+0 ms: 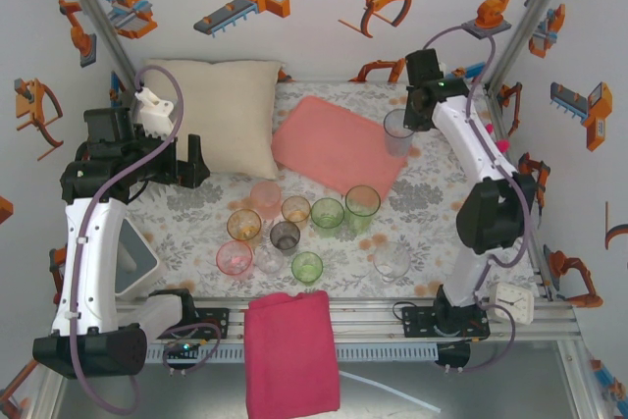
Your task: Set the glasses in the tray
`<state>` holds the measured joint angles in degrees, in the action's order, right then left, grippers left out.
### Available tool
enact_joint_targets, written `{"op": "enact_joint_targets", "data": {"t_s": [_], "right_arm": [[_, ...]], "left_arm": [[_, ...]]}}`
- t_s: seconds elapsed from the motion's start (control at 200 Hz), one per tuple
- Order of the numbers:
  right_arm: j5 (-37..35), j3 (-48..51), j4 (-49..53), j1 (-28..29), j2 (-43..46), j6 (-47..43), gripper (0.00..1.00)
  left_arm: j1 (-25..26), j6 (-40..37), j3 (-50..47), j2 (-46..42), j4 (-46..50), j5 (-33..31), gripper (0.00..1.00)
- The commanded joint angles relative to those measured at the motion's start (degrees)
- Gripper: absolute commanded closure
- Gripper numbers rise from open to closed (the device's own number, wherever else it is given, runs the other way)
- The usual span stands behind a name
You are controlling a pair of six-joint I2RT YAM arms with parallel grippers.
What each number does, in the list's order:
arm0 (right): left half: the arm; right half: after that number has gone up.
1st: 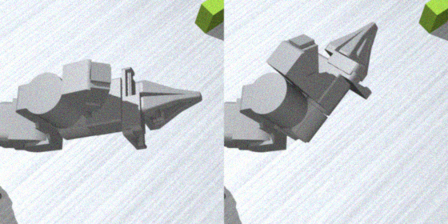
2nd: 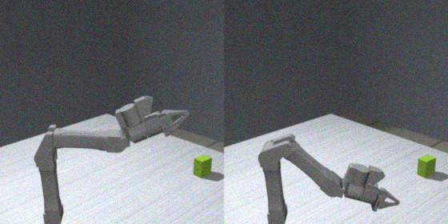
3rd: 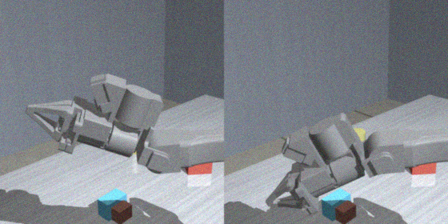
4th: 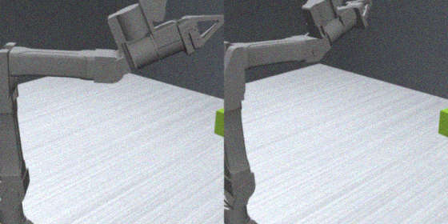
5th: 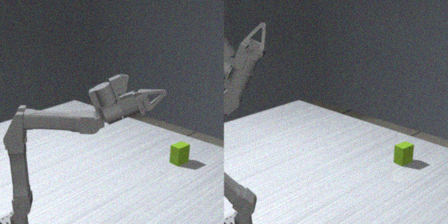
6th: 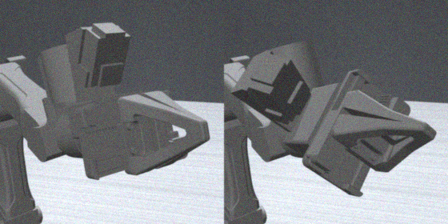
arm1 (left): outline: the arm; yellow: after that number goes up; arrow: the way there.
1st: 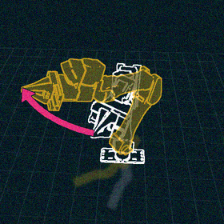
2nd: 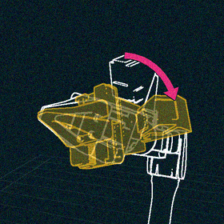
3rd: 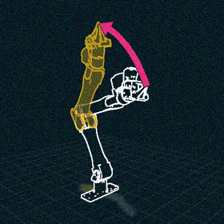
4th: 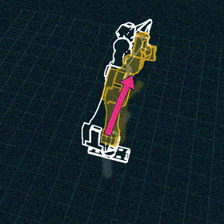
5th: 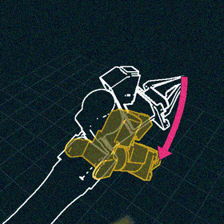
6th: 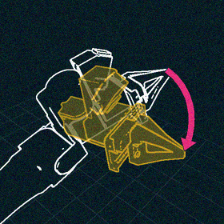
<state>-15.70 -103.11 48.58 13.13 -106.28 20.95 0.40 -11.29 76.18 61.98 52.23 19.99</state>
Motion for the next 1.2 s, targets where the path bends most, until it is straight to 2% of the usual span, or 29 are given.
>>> {"op": "enact_joint_targets", "data": {"t_s": [0.0, 0.2, 0.536, 0.976, 1.197], "right_arm": [[1.11, -4.62, -2.12, -0.64, -3.37, -0.26, 1.0], [0.72, -6.37, -1.9, -1.29, -7.51, -0.2, 1.0], [2.79, -1.27, -4.37, -4.76, -6.48, 0.75, 1.0], [6.04, -1.48, -4.85, -6.09, -7.54, 0.41, 1.0], [6.56, -1.57, -4.12, -6.29, -7.53, 0.21, 0.9]], "left_arm": [[0.2, -0.62, 1.46, 0.15, 1.89, 0.48, 0.03], [0.15, 0.25, 1.25, 0.43, 2.35, 1.19, 0.03], [0.21, 1.34, -0.07, 1.97, 1.04, 2.11, 0.03], [0.14, 2.87, 0.64, 3.39, 0.37, 2.7, 0.03], [0.21, 2.85, 0.22, 2.98, 0.56, 2.56, 0.03]]}}
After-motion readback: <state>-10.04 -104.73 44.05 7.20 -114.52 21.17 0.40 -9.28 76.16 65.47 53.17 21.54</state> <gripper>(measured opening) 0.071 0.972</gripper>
